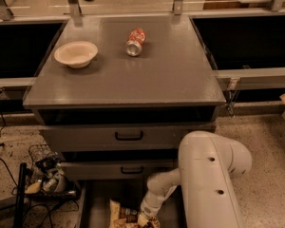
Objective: Pick brown chip bag from bottom drawer and place on counter
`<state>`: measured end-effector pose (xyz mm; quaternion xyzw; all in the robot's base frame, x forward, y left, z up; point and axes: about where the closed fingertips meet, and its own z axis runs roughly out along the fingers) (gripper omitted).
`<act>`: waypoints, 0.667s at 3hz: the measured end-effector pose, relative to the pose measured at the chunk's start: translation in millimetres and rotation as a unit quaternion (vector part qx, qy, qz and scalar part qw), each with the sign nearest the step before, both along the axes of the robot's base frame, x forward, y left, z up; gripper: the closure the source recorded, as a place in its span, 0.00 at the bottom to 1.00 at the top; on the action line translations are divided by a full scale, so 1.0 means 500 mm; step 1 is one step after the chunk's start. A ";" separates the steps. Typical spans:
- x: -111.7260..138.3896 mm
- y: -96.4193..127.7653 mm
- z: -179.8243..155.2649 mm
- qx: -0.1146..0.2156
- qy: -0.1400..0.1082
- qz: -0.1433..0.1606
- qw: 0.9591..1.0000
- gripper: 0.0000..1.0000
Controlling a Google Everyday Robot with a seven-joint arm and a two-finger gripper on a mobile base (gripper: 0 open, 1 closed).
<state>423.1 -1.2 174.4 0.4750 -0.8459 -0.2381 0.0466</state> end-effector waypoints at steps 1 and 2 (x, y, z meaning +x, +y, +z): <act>0.023 -0.004 0.072 -0.016 -0.003 0.012 1.000 1.00; 0.055 -0.019 0.197 -0.038 -0.029 0.036 0.998 1.00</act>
Offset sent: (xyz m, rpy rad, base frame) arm 0.0385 -0.0146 0.1298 -0.0927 -0.0972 0.0867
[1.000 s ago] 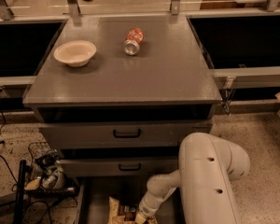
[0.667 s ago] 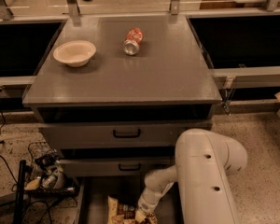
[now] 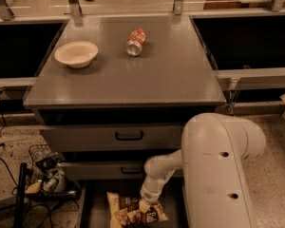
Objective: Pick brown chip bag from bottom drawer and place on counter
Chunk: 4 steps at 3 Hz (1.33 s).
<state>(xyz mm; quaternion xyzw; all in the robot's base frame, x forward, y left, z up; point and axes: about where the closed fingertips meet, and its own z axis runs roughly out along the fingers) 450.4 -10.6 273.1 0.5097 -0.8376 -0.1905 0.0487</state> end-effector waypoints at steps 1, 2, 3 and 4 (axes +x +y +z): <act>0.003 0.000 0.006 0.000 -0.002 0.001 1.000 1.00; -0.019 -0.013 0.011 0.005 -0.023 -0.016 1.000 1.00; -0.102 -0.052 0.033 0.008 -0.059 -0.071 0.996 1.00; -0.082 -0.061 0.050 -0.007 -0.058 -0.071 0.996 1.00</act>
Offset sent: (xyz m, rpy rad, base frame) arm -0.0364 -0.0259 0.0179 0.0416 -0.1721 -0.1322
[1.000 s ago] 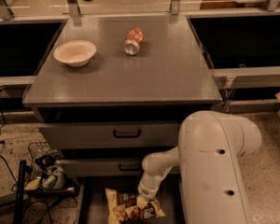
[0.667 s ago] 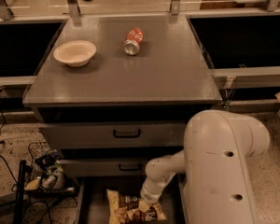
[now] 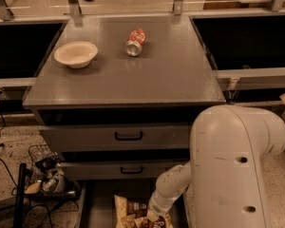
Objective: Pick brown chip bag from bottom drawer and place on counter
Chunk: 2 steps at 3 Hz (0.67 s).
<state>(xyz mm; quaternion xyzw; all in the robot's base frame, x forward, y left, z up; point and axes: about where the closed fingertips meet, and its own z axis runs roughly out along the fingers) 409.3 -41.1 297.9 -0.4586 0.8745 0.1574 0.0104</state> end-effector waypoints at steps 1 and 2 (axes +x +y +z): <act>0.052 -0.014 0.059 -0.022 -0.019 -0.001 1.000 1.00; 0.103 -0.033 0.130 -0.052 -0.040 0.005 0.998 1.00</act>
Offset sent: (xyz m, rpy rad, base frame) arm 0.0839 -0.0279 0.1075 -0.1755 -0.1308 0.0200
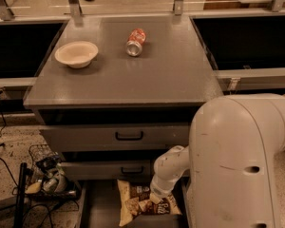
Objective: Pick brown chip bag from bottom drawer and place on counter
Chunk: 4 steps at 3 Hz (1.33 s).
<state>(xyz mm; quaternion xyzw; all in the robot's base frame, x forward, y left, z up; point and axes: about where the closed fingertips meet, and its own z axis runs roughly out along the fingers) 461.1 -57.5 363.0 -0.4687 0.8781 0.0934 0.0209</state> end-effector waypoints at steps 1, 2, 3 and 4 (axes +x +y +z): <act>-0.012 -0.008 -0.005 -0.001 0.007 0.000 1.000 1.00; -0.013 -0.006 -0.010 0.003 0.011 0.000 1.000 1.00; -0.004 -0.021 0.007 0.014 -0.002 -0.014 1.000 1.00; 0.011 -0.058 0.057 -0.001 -0.038 -0.022 0.999 1.00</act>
Offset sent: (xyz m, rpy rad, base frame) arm -0.0406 -0.0478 0.0058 -0.0534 0.0276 -0.0580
